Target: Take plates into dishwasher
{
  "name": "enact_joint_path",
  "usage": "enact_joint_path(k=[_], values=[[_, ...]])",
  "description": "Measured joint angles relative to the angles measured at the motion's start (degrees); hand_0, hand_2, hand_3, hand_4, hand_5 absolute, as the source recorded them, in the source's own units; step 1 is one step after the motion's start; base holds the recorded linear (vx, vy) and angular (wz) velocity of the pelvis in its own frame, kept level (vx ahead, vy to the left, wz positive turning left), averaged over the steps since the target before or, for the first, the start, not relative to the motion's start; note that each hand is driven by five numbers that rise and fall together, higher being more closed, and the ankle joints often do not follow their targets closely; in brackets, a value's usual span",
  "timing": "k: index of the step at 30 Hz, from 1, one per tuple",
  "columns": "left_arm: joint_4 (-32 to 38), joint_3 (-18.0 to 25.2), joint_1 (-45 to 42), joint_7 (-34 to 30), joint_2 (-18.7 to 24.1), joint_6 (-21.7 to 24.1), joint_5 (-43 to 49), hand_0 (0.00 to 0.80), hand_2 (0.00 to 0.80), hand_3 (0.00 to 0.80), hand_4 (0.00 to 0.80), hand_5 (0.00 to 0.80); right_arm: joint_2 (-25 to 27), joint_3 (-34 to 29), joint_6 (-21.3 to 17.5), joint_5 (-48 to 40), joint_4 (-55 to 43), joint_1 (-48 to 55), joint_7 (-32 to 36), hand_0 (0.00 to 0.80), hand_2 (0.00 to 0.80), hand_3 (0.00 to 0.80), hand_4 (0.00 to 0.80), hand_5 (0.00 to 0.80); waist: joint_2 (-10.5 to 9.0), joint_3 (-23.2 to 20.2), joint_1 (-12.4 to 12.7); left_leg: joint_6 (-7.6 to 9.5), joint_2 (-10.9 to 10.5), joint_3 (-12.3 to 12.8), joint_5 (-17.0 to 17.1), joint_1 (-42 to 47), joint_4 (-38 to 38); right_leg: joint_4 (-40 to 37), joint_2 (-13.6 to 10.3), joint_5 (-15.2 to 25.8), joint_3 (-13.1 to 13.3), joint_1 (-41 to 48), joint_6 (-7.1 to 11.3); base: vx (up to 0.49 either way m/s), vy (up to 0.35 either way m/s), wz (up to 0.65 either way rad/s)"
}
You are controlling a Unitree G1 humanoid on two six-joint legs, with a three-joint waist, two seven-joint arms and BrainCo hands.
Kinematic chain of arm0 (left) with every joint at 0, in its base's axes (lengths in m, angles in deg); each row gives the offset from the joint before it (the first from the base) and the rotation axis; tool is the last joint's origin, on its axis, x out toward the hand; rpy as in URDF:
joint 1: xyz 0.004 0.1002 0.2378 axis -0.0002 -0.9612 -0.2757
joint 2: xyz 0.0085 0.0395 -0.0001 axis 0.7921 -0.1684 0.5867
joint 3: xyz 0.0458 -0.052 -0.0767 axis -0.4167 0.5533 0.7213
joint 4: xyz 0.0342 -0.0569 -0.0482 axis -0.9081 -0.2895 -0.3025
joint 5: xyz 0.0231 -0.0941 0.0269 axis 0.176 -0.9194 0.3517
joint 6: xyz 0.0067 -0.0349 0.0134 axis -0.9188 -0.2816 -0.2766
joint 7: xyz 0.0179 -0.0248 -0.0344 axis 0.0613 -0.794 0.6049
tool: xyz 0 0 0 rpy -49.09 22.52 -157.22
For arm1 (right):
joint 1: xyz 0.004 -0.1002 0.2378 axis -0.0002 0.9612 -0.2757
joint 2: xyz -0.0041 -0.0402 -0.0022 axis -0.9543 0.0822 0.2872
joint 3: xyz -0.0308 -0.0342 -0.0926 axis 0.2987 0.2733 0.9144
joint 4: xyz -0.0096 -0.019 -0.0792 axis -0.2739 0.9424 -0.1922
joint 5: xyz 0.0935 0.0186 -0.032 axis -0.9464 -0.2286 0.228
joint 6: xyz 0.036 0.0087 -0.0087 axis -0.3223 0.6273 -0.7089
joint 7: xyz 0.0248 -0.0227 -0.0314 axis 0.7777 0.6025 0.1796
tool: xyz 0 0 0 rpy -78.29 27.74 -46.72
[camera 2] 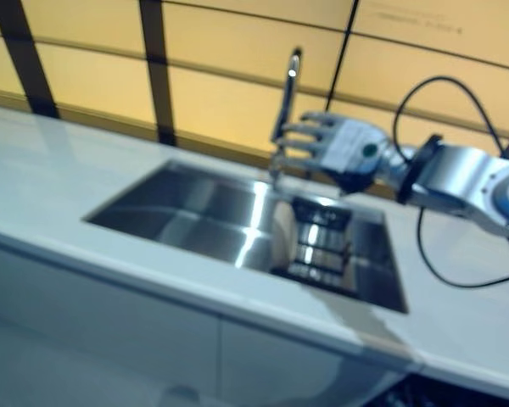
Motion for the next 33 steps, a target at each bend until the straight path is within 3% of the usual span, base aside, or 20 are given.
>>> enact_joint_path(k=[3,11,22,33], values=[[0.05,-1.88,0.14,-0.16,-0.01,-0.74,0.01,0.0,0.0,0.0,0.0,0.0,-4.06,1.68,-0.53,0.65,3.32,-0.3,0.97,0.0,0.0,0.0,0.0,0.0,0.54,-0.25,0.44,0.0,-0.01,-0.08,0.01,0.06,0.04,0.0,0.01,0.03,-0.09,0.11,-0.07,0.0,0.0,0.0],[0.4,-2.02,0.21,-1.13,-0.41,-0.92,0.06,0.0,0.0,0.0,0.0,0.0,-12.19,4.15,-2.81,1.71,9.57,0.75,2.26,0.0,0.0,0.0,0.0,0.0,2.44,-0.62,2.06,-0.06,-0.01,-0.6,0.05,0.88,0.44,-0.05,0.02,-0.05,-0.72,1.07,-0.02,0.014,0.002,0.03],[0.35,-3.1,-0.02,-1.54,-0.69,-0.95,0.12,0.0,0.0,0.0,0.0,0.0,-18.51,3.64,-3.83,4.59,16.46,9.71,2.13,0.0,0.0,0.0,0.0,0.0,3.05,-0.19,3.92,-0.21,0.08,-1.67,0.17,0.91,0.34,-0.07,0.04,-0.29,-1.84,1.66,-0.15,0.005,-0.002,0.04],[0.36,-3.08,0.13,-1.55,-0.72,-0.92,1.04,0.0,0.0,0.0,0.0,0.0,-19.56,3.63,-3.86,7.81,18.74,10.51,2.12,0.0,0.0,0.0,0.0,0.0,3.35,1.19,4.82,-0.27,0.06,-2.51,0.22,0.82,0.27,-0.09,0.04,-0.53,-2.77,1.76,-0.12,0.007,-0.005,0.04]])
